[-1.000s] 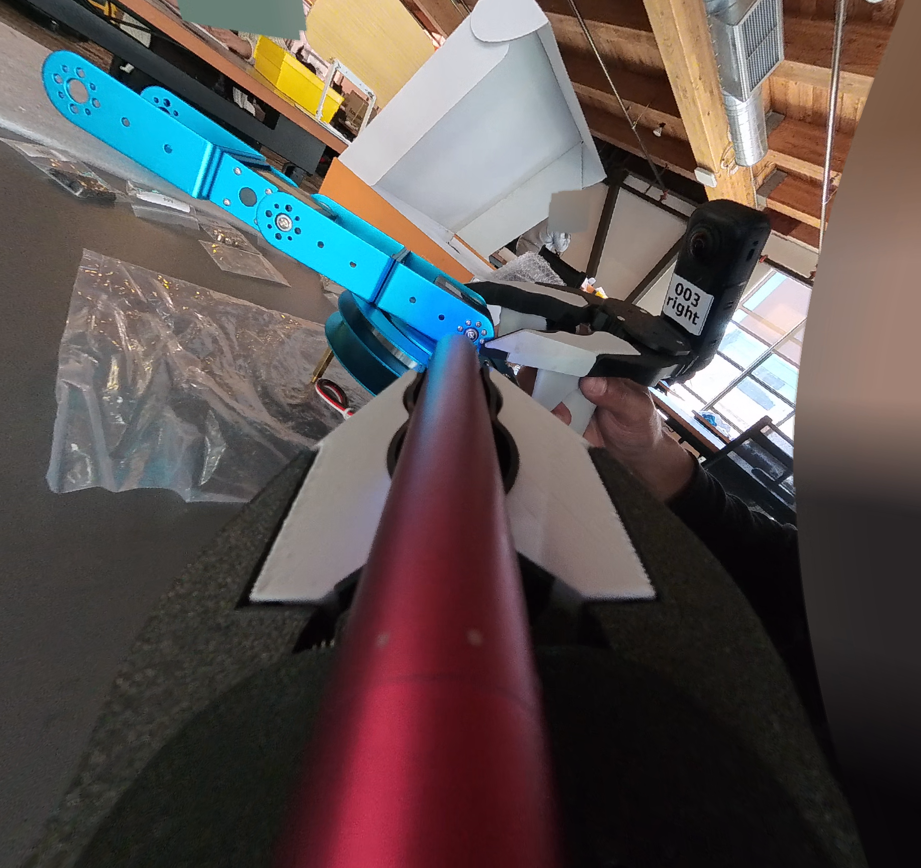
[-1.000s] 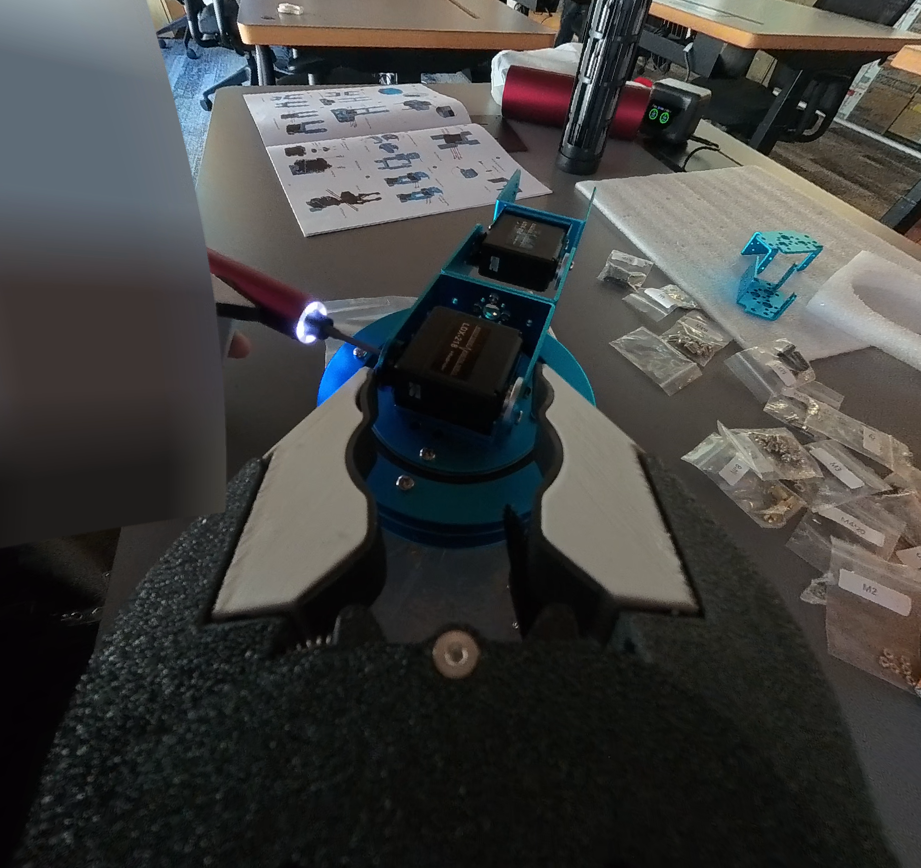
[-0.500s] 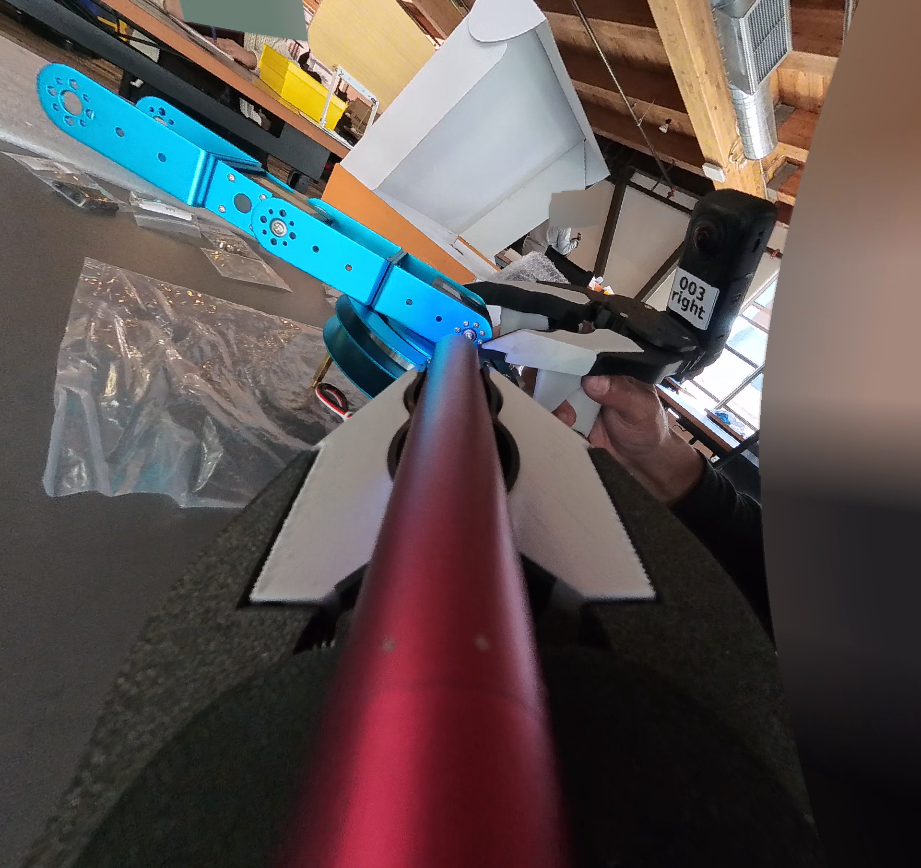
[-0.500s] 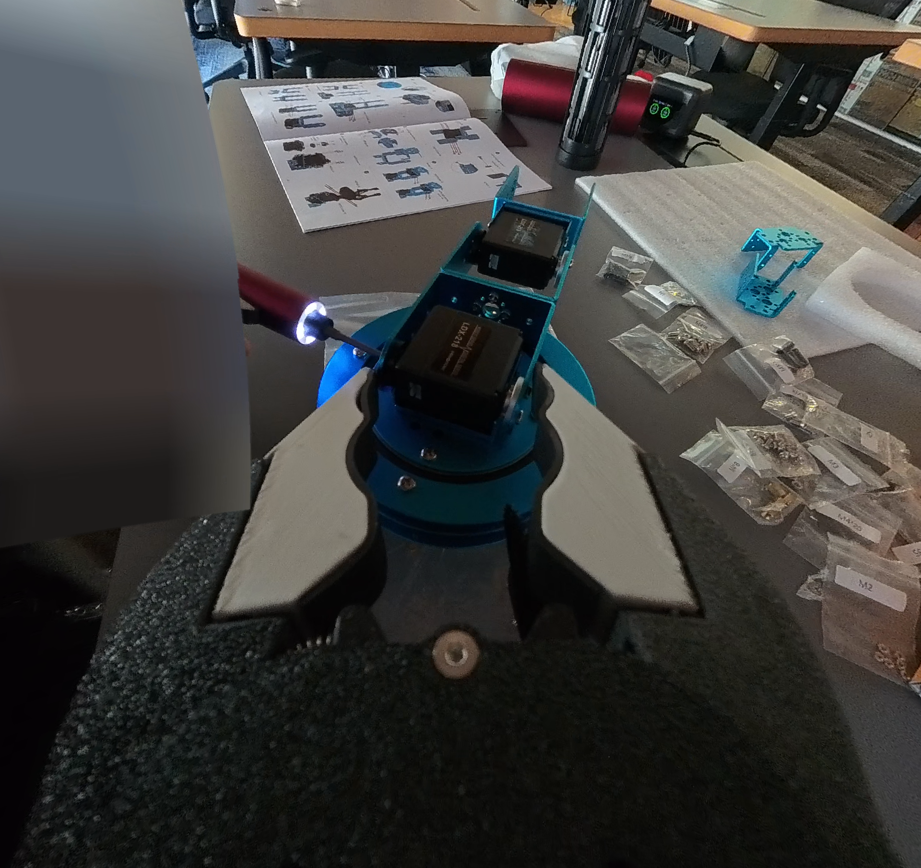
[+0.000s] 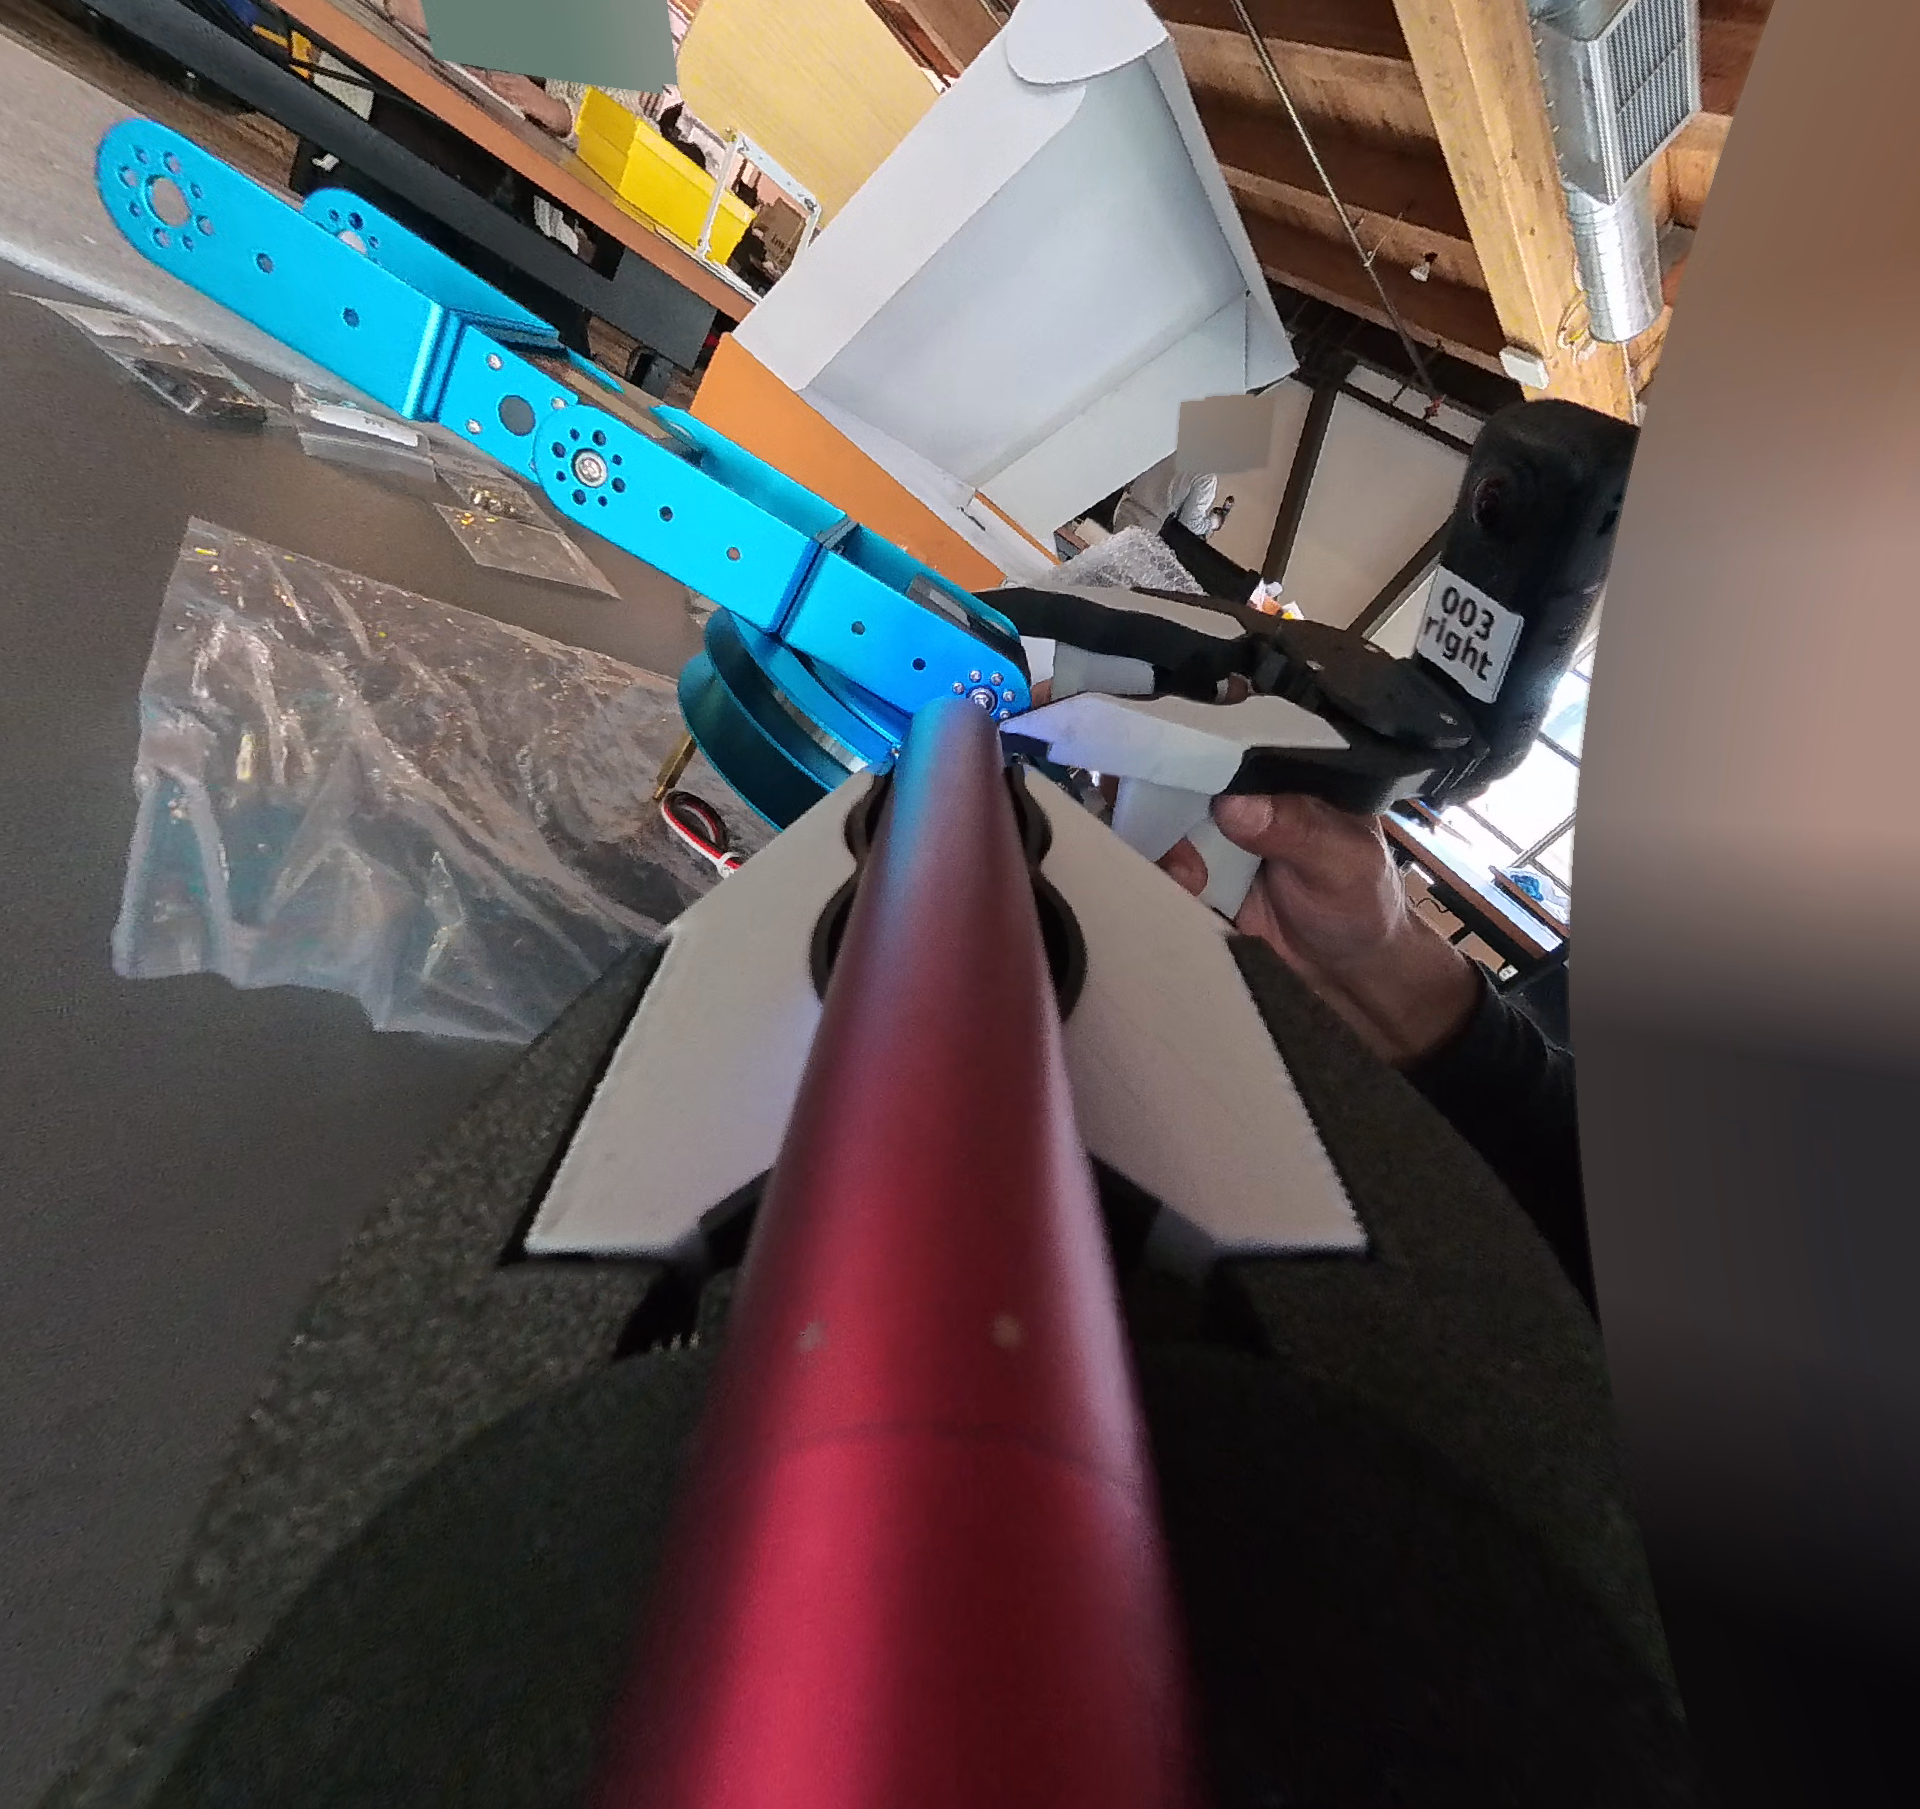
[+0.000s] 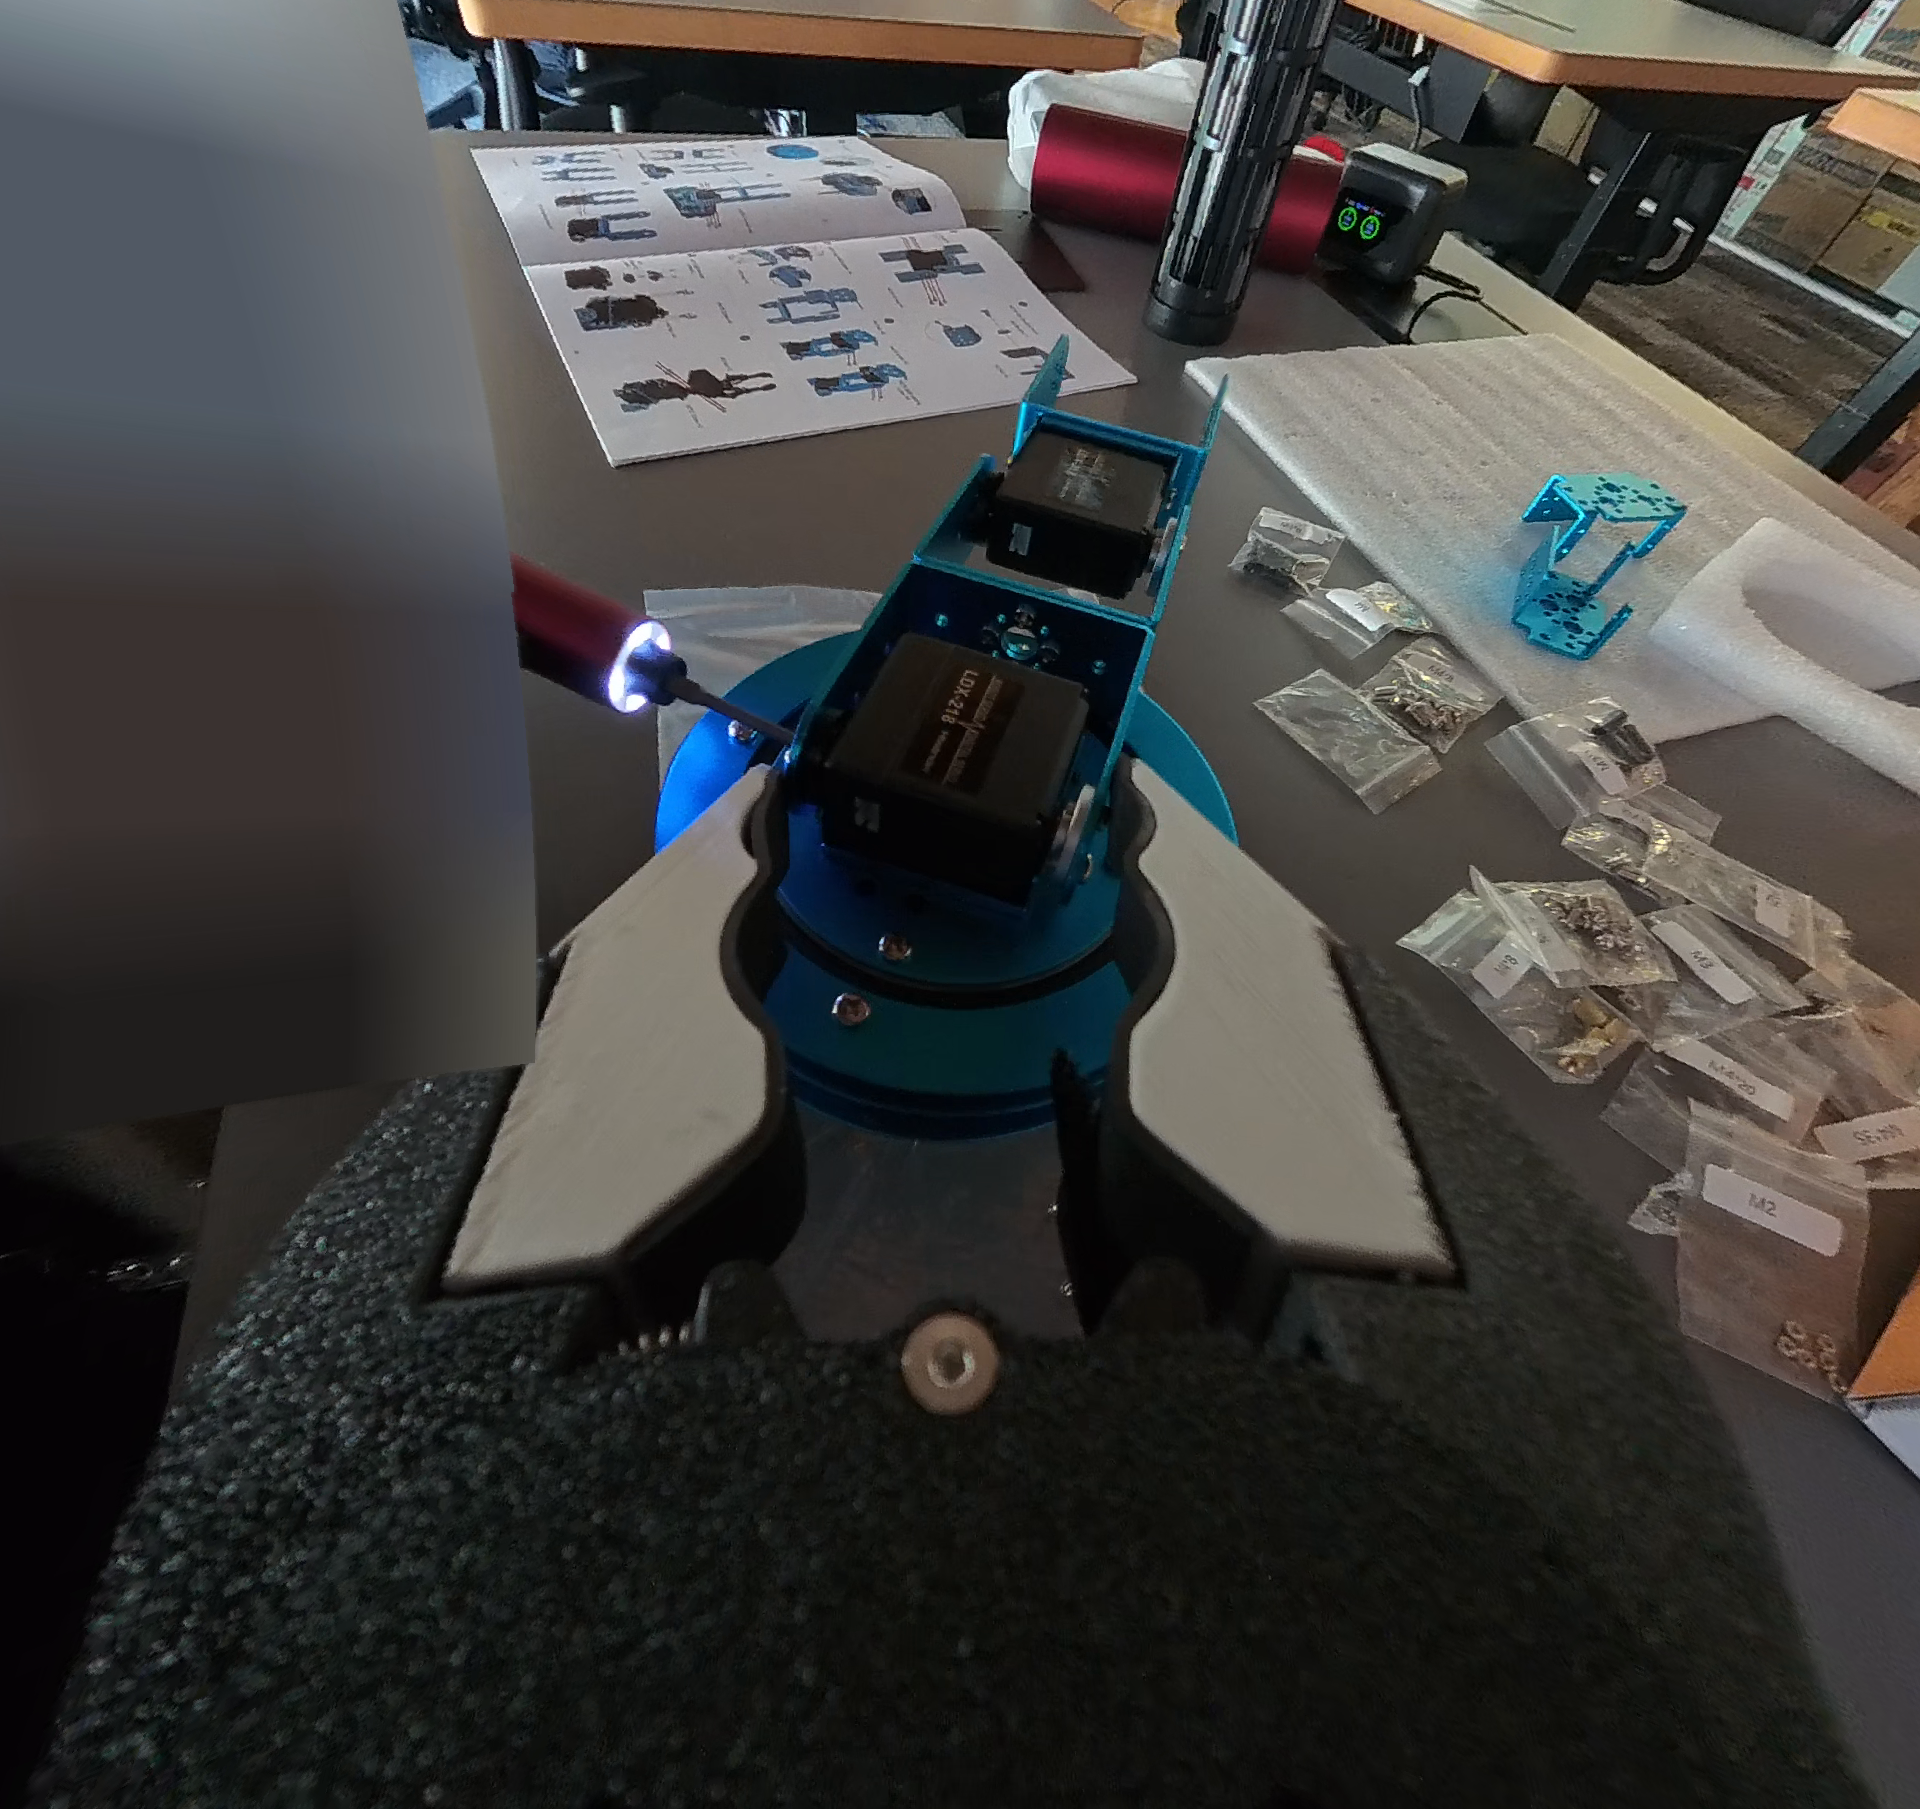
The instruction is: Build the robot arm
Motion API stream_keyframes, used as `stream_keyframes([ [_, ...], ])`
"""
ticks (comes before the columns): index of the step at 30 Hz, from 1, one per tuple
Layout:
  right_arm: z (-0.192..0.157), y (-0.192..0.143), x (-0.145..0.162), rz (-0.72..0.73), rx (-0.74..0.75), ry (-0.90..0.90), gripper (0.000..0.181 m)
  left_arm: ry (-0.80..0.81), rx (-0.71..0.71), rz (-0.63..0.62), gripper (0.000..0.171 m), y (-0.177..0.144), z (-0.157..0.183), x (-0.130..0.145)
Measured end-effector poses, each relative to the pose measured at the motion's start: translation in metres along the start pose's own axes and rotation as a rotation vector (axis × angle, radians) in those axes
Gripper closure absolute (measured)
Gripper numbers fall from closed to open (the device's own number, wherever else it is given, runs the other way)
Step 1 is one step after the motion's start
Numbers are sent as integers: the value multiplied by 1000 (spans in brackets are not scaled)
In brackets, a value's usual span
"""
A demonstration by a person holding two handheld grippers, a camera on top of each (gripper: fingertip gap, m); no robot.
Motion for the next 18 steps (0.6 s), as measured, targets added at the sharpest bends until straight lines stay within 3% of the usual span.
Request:
stream_keyframes([
  [1,0,0,0,-3,5,-3,120,5,-4,-3,151,0,0,0],
  [18,0,2,1,-18,32,-38,119,119,-18,-6,151,0,2,0],
])
Point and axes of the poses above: each gripper's, where its closed fingertips meet, y out along the fingers, x out of its underside, z = x × y across the jaws, the point moved 1 cm from there along -y, back along the fingers, and after that the axes turned 1 degree about -x, right-handed, at the moved point
